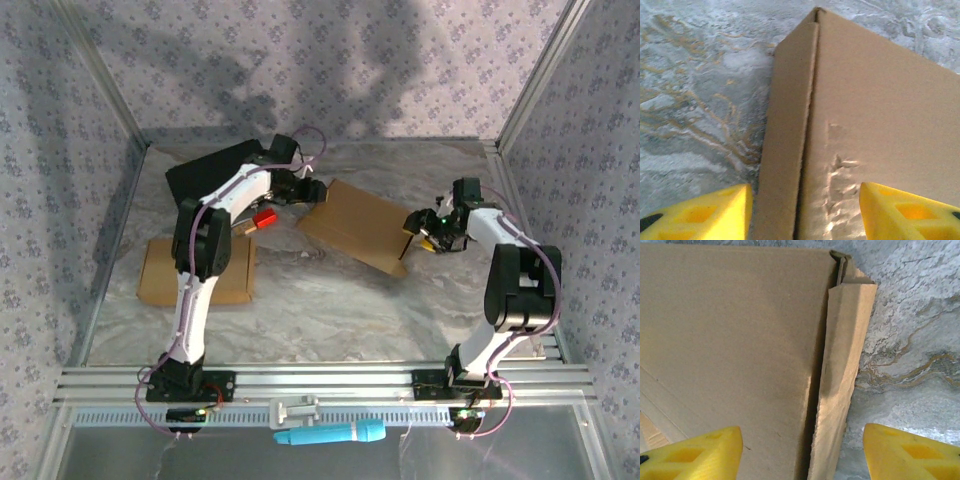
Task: Fold the paper box
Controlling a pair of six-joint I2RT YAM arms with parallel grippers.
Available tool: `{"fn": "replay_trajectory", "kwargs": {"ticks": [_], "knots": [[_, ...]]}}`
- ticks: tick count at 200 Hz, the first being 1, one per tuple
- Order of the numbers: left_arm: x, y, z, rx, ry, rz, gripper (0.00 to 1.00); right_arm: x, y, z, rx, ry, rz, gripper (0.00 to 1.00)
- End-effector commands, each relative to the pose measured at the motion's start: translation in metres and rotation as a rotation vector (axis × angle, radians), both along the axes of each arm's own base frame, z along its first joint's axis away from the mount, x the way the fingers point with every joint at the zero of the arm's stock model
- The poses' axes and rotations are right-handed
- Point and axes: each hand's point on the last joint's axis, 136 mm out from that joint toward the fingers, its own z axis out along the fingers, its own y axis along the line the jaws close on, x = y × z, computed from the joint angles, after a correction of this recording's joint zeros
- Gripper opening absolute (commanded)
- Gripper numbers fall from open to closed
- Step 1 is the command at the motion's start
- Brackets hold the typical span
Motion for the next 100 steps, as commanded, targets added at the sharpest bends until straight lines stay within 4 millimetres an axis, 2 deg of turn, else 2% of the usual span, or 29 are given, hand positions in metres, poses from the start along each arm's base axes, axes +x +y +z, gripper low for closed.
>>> {"fn": "replay_trajectory", "kwargs": {"ticks": [1, 43, 86, 100], "knots": [[-0.011, -0.008, -0.003, -0.029, 0.017, -0.039, 0.56, -0.002, -0.002, -0.012, 0.024, 0.030, 0.011, 0.66], [-0.035, -0.006, -0.017, -0.033, 0.089, -0.027, 0.50, 0.004, -0.014, -0.021, 0.026, 0.048, 0.022, 0.66], [-0.054, 0.001, -0.005, -0.036, 0.063, 0.002, 0.45, 0.010, -0.022, -0.020, 0.044, 0.000, 0.035, 0.67], [-0.061, 0.004, -0.007, -0.042, 0.076, 0.012, 0.42, 0.011, -0.021, -0.022, 0.058, -0.012, 0.045, 0.67]]}}
